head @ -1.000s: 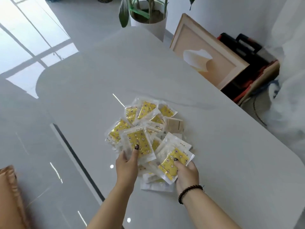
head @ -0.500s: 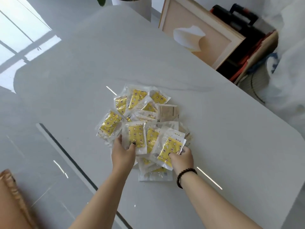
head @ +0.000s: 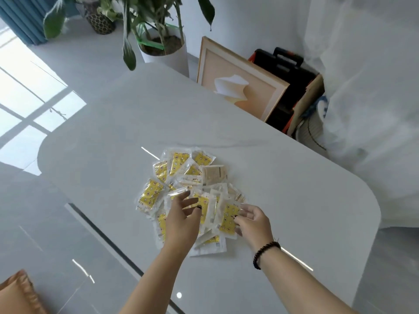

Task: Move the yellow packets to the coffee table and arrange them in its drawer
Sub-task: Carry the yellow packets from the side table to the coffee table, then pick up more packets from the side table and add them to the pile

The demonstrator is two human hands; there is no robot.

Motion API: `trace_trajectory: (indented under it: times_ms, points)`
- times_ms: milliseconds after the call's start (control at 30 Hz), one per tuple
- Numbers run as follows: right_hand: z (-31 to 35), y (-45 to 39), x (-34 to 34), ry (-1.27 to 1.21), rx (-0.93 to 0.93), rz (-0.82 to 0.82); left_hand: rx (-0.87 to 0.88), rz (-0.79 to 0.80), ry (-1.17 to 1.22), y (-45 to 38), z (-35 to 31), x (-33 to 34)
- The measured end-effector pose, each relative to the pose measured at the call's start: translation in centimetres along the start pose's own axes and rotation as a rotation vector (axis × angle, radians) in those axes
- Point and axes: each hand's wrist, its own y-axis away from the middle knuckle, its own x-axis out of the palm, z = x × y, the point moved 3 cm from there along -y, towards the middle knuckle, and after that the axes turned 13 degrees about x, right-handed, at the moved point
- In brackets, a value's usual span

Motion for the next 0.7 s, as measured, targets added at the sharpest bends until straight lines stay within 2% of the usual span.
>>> trace_trajectory:
  times_ms: [433, 700]
  points:
    - [4.3, 16.6, -12.2, 0.023, -0.297, 0.001, 0.19, 0.32, -0.051, 11.5, -13.6, 2.4]
    - [3.5, 24.0, -20.5, -0.043, -0.412, 0.024, 0.301, 0.387, -0.062, 20.4, -19.9, 5.9]
